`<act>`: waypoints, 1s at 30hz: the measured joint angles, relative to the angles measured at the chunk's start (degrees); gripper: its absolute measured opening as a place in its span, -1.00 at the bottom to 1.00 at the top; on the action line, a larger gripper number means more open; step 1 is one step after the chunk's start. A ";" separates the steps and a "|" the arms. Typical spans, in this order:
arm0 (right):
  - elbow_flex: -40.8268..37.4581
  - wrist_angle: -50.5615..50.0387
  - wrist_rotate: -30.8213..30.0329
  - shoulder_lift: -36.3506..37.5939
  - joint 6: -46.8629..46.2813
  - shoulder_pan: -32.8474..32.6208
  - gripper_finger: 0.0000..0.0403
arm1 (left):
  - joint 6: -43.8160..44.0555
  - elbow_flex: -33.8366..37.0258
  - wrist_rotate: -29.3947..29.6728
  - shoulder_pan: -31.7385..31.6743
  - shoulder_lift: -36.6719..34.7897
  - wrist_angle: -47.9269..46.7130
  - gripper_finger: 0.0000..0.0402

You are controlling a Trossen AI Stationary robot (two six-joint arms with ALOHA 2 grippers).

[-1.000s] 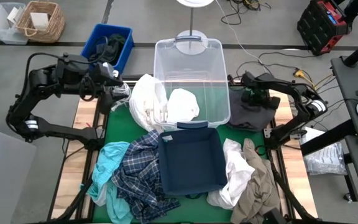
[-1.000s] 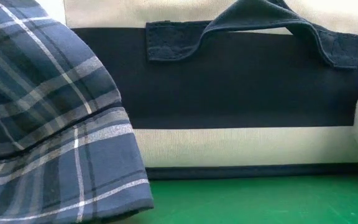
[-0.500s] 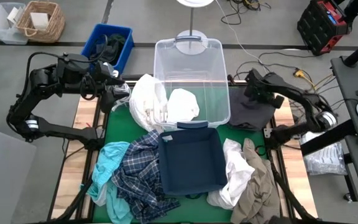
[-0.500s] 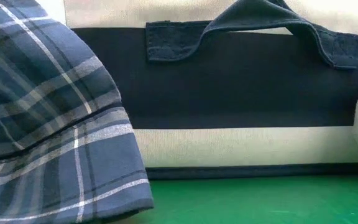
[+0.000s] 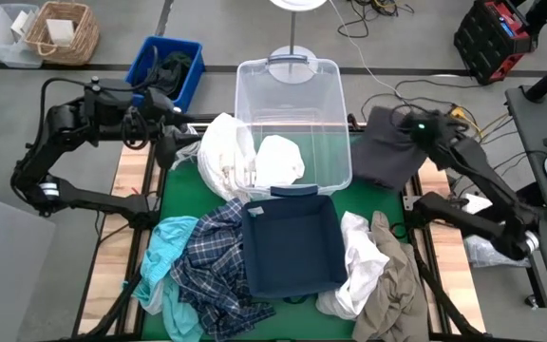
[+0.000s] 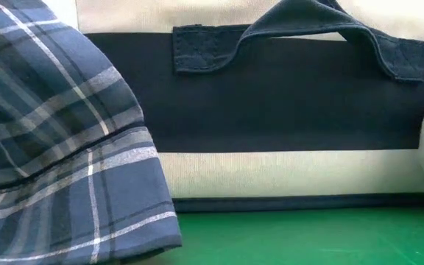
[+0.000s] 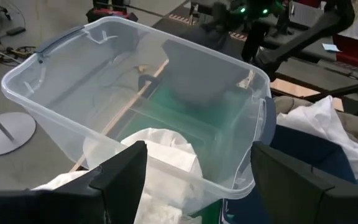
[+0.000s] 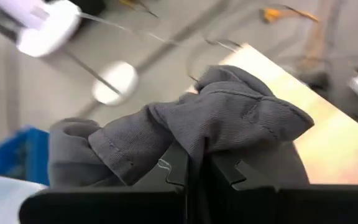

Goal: Sort clothes
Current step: Put the gray shorts into the blue laundry organizer

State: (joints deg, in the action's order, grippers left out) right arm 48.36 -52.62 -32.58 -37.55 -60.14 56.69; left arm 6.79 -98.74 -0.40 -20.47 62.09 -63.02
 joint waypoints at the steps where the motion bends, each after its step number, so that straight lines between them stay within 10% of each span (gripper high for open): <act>1: 0.00 2.02 -0.03 1.56 1.79 -0.23 -0.92 | -0.02 0.00 -0.02 0.00 0.12 0.14 0.31; 13: 3.81 23.33 4.45 12.35 21.23 -1.44 -0.92 | 0.17 0.00 -0.08 0.02 2.41 2.73 0.31; 30: 30.69 27.67 30.74 1.10 35.35 -1.44 -0.93 | 0.21 0.00 -0.24 0.02 1.90 19.04 0.31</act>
State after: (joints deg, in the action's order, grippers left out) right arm 79.05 -24.95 -1.84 -36.45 -24.79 55.24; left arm 6.99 -98.74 -0.64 -20.45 63.99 -43.97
